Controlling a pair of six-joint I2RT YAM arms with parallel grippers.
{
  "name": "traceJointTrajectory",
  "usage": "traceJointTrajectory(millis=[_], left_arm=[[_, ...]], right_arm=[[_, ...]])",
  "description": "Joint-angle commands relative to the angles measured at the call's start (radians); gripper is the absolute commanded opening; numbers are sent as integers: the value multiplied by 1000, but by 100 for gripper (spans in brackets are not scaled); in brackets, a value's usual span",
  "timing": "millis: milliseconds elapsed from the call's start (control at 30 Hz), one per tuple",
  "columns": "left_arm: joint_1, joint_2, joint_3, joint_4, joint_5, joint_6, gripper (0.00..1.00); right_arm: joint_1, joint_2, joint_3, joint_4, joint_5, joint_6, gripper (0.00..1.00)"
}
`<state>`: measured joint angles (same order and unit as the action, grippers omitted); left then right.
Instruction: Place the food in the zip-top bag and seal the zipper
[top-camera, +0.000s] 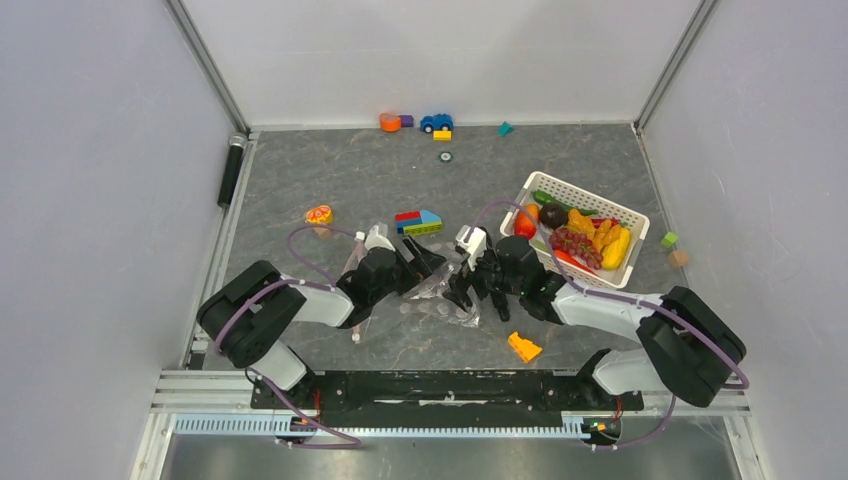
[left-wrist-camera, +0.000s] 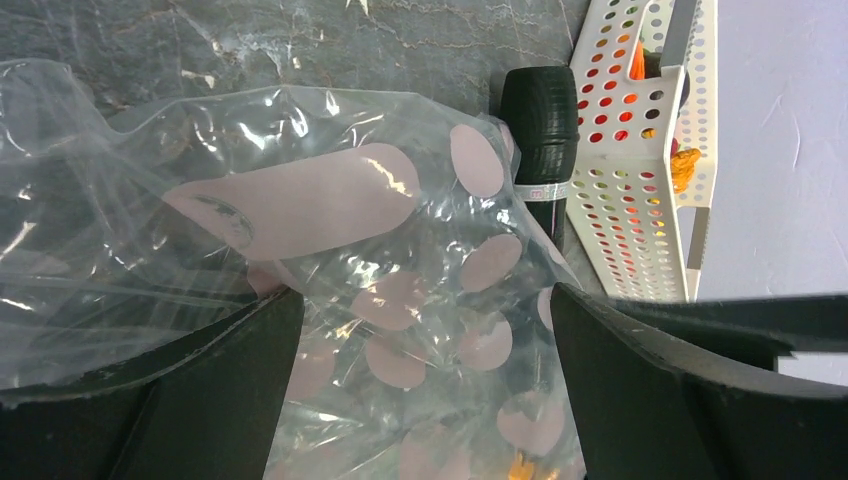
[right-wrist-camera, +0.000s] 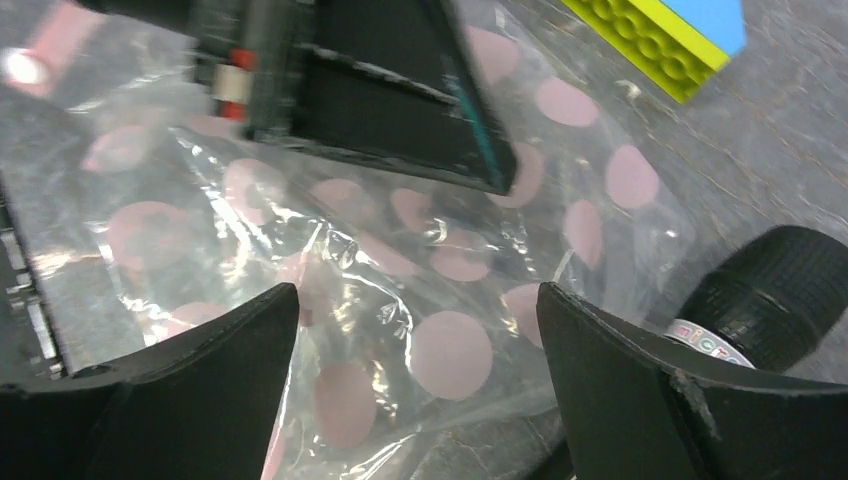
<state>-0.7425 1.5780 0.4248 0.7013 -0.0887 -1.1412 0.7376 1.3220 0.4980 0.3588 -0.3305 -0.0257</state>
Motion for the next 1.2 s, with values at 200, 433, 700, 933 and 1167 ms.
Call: traceJointTrajectory(millis=[200, 433, 700, 933, 1167], left_arm=[[-11, -90, -27, -87, -13, 1, 100], [-12, -324, 29, -319, -61, 135, 100], [-11, -901, 45, -1007, -477, 186, 100], [-8, -1239, -39, -1439, -620, -35, 100], [-6, -1194, -186, -1372, -530, -188, 98]], right_arm=[[5, 61, 88, -88, 295, 1, 21], [5, 71, 99, -107, 324, 15, 0], [5, 80, 108, -114, 346, 24, 0], [5, 99, 118, -104, 337, 62, 1], [4, 107, 122, -102, 337, 76, 1]])
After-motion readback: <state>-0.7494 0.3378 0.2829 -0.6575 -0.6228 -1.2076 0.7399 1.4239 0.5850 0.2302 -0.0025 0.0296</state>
